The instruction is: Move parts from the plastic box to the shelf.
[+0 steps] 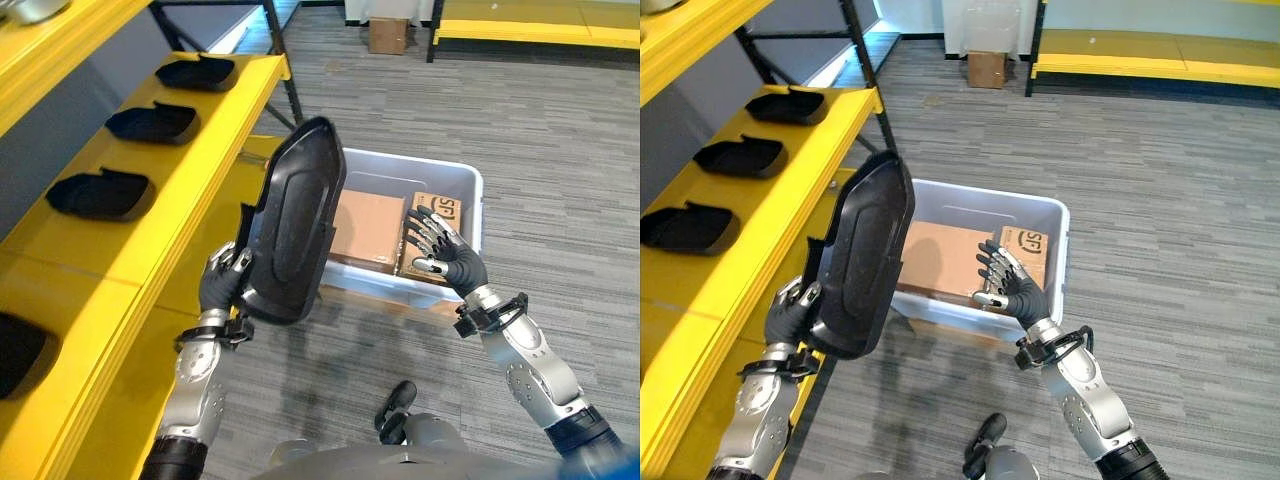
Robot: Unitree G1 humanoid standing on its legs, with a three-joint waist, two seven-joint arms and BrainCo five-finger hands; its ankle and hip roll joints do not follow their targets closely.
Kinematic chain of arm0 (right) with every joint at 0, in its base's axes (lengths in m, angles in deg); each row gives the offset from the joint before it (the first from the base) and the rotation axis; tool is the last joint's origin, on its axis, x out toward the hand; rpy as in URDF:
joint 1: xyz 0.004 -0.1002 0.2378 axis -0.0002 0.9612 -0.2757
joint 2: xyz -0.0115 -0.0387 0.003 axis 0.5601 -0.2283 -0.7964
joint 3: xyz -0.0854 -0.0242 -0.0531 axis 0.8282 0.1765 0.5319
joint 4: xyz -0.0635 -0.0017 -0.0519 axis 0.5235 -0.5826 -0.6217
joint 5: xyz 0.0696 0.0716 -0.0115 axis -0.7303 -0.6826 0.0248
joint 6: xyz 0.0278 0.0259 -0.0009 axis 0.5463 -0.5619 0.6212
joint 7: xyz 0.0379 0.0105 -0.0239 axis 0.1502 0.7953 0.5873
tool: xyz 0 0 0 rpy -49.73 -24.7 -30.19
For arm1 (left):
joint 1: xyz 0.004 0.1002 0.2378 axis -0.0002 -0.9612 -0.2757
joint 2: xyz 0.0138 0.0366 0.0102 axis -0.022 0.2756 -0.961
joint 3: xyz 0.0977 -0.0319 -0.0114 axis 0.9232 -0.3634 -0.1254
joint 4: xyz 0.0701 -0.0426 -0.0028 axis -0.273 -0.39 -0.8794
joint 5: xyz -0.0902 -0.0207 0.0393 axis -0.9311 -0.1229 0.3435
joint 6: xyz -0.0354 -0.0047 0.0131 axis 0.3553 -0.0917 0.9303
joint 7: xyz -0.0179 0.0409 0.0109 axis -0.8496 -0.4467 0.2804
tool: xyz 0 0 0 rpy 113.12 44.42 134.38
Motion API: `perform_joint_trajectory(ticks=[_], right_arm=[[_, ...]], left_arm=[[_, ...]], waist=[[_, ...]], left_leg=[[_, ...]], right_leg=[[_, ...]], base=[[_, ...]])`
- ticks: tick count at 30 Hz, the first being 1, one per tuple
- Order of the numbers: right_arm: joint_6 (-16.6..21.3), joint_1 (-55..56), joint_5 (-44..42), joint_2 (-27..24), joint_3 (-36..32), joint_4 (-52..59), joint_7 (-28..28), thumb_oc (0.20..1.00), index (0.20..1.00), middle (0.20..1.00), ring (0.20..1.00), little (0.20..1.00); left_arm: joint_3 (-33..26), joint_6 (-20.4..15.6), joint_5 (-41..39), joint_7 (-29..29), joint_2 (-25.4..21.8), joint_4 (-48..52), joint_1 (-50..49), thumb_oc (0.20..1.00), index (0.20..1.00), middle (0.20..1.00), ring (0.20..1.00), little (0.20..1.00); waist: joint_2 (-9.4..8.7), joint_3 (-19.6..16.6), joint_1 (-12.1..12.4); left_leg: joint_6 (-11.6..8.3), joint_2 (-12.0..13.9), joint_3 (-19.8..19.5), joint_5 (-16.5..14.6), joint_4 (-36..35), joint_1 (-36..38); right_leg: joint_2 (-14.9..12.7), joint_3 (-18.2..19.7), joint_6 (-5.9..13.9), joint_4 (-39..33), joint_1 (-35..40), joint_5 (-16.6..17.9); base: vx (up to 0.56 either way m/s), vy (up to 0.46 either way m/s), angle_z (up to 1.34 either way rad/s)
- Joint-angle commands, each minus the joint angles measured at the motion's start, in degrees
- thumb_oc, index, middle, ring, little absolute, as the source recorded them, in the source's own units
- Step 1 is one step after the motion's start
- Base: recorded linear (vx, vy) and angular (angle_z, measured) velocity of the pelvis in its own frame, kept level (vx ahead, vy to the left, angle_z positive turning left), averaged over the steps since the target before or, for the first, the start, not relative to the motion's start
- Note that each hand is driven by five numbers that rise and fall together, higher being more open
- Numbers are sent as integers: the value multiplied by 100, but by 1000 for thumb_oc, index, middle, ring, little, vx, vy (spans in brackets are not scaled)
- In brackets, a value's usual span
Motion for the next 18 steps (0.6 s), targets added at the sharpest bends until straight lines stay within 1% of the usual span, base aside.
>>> perform_joint_trajectory(ticks=[1, 4, 5, 6, 8, 9, 10, 11, 12, 13, 14, 15, 16, 17, 18], right_arm=[[262, -237, -64, 225, 58, 123, 38, 1000, 1000, 1000, 1000, 1000], [226, -273, 28, 293, 74, 48, 19, 1000, 1000, 1000, 1000, 1000], [226, -274, 28, 295, 75, 47, 20, 1000, 1000, 1000, 1000, 1000], [206, -272, 74, 377, 87, 10, 1, 1000, 1000, 1000, 1000, 1000], [188, -202, 135, 474, 48, -43, -26, 1000, 1000, 1000, 1000, 1000], [190, -200, 139, 483, 44, -46, -26, 1000, 1000, 1000, 1000, 1000], [179, -141, 174, 594, 55, -134, -69, 1000, 1000, 1000, 1000, 1000], [181, -143, 179, 602, 55, -139, -70, 1000, 1000, 1000, 1000, 1000], [160, -100, 122, 656, 79, -120, -44, 1000, 1000, 1000, 1000, 1000], [160, -100, 122, 656, 79, -120, -44, 1000, 1000, 1000, 1000, 1000], [159, -58, 128, 682, 89, -123, -32, 1000, 1000, 1000, 1000, 1000], [143, -45, 115, 680, 130, -108, -4, 1000, 1000, 1000, 1000, 1000], [115, -17, 73, 649, 180, -70, 69, 1000, 1000, 1000, 1000, 1000], [53, 62, 42, 595, 191, -31, 137, 1000, 1000, 1000, 1000, 1000], [17, 155, 28, 551, 201, 7, 227, 1000, 1000, 1000, 1000, 1000]], left_arm=[[-393, -384, 95, 17, -476, 763, -146, 200, 200, 200, 200, 200], [-427, -377, 150, 32, -548, 837, -188, 200, 200, 200, 200, 200], [-428, -375, 150, 31, -549, 839, -188, 200, 200, 200, 200, 200], [-444, -381, 200, 41, -568, 901, -212, 200, 200, 200, 200, 200], [-466, -355, 249, 77, -599, 935, -240, 200, 200, 200, 200, 200], [-461, -350, 254, 73, -605, 940, -240, 200, 200, 200, 200, 200], [-429, -348, 306, 63, -635, 964, -216, 200, 200, 200, 200, 200], [-428, -345, 310, 59, -640, 968, -217, 200, 200, 200, 200, 200], [-481, -337, 335, 58, -693, 968, -246, 200, 200, 200, 200, 200], [-481, -336, 335, 58, -693, 969, -247, 200, 200, 200, 200, 200], [-413, -347, 376, 30, -744, 930, -220, 200, 200, 200, 200, 200], [-386, -377, 341, 31, -768, 893, -195, 200, 200, 200, 200, 200], [-347, -366, 324, 38, -791, 839, -201, 200, 200, 200, 200, 200], [-375, -355, 307, 88, -826, 857, -279, 200, 200, 200, 200, 200], [-366, -319, 320, 115, -852, 908, -340, 200, 200, 200, 200, 200]], waist=[[-206, -156, 295], [-286, -79, 443], [-290, -77, 438], [-318, -23, 565], [-349, 14, 611], [-358, 18, 600], [-350, 37, 613], [-358, 42, 599], [-357, 70, 565], [-358, 69, 569], [-365, 115, 389], [-390, 168, 340], [-396, 217, 274], [-422, 204, 260], [-452, 191, 232]], left_leg=[[276, -507, -199, -291, -255, -124], [474, -873, -440, -439, -259, -301], [477, -878, -445, -440, -255, -303], [553, -1084, -557, -484, -244, -382], [627, -1236, -670, -483, -271, -441], [634, -1248, -686, -478, -272, -439], [651, -1354, -767, -404, -375, -447], [657, -1364, -783, -390, -390, -438], [701, -1371, -802, -361, -453, -427], [700, -1371, -797, -360, -455, -427], [726, -1383, -927, -328, -480, -408], [788, -1437, -918, -227, -505, -442], [857, -1469, -1015, -135, -525, -446], [882, -1513, -1061, -103, -523, -465], [941, -1565, -1173, -15, -515, -512]], right_leg=[[-722, 765, 1197, -335, 312, 414], [-1086, 720, 1450, -451, 354, 825], [-1091, 715, 1454, -454, 358, 830], [-1316, 632, 1602, -541, 450, 1012], [-1451, 563, 1663, -585, 540, 1063], [-1464, 546, 1672, -590, 555, 1071], [-1552, 545, 1741, -609, 602, 1103], [-1564, 530, 1747, -606, 614, 1104], [-1510, 782, 1702, -447, 516, 954], [-1512, 789, 1701, -438, 509, 949], [-1341, 1439, 1667, -287, 394, 853], [-1191, 1994, 1549, -59, 157, 730], [-749, 2554, 1422, 384, 60, 374], [-533, 2720, 1357, 399, 108, 249], [-247, 2897, 1256, 717, 146, 23]], base=[[-220, 339, 17], [-143, 245, 33], [-172, 328, 51], [-150, 286, 47], [-133, 266, 56], [-109, 286, 77], [-67, 201, 80], [-93, 324, 87], [-27, 130, 73], [-30, 206, 54], [-72, 157, 32], [-110, 243, 34], [-99, 186, 47], [-48, 157, 64], [-32, 125, 35]])
